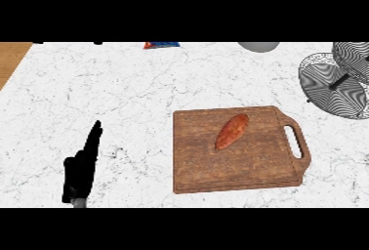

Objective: Pick the lemon from the cutting board and place it in the tiered basket

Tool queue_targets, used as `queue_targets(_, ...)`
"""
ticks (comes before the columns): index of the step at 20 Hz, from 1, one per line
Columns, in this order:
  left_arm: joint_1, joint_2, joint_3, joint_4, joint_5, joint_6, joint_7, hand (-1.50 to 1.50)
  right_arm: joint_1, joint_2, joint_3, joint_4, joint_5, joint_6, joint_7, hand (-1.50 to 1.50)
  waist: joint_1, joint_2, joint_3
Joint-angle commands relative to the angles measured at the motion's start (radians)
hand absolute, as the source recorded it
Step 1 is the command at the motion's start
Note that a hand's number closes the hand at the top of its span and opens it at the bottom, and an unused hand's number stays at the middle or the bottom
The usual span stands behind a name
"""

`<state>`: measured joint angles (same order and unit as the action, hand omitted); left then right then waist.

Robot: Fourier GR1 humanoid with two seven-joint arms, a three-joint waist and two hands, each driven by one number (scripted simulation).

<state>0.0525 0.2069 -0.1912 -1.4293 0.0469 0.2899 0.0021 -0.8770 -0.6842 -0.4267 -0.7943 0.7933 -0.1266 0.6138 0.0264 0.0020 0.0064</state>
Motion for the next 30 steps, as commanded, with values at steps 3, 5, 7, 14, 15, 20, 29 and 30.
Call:
queue_targets(3,0.008,-0.031,-0.011,0.030,-0.008,0.010,0.024,0.00,-0.018,0.062,-0.135,0.068,-0.148,-0.118,-0.101,-1.50,-0.009,0.004,-0.005)
queue_targets(5,0.008,-0.013,0.001,0.024,0.007,-0.014,0.034,0.00,-0.058,0.134,-0.131,0.085,-0.153,-0.197,-0.117,-1.50,0.003,0.006,-0.005)
queue_targets(7,0.038,-0.058,-0.034,0.021,-0.033,0.038,0.018,0.00,-0.061,0.063,-0.196,0.082,-0.221,-0.178,-0.184,-1.50,-0.006,0.003,-0.005)
queue_targets(14,-0.026,-0.032,0.017,0.043,-0.011,0.003,0.038,0.00,-0.085,0.040,-0.230,0.049,-0.231,-0.377,-0.266,-1.50,-0.015,0.002,-0.006)
queue_targets(15,-0.015,-0.006,0.047,0.060,0.018,-0.032,0.006,0.00,-0.050,-0.015,-0.265,0.019,-0.248,-0.368,-0.273,-1.50,-0.028,0.000,-0.007)
queue_targets(20,0.032,-0.030,0.024,0.020,-0.007,0.007,0.030,0.00,0.049,-0.095,-0.310,-0.100,-0.220,-0.419,-0.127,-1.50,-0.054,-0.010,-0.007)
queue_targets(29,0.112,0.008,0.073,-0.037,0.021,-0.003,0.045,0.00,0.428,-0.150,-0.540,-0.471,-0.408,-0.162,-0.003,-1.50,-0.117,-0.029,-0.007)
queue_targets(30,0.092,-0.011,0.061,-0.020,0.005,0.013,0.045,0.00,0.477,-0.163,-0.579,-0.513,-0.433,-0.127,-0.003,-1.50,-0.116,-0.024,-0.007)
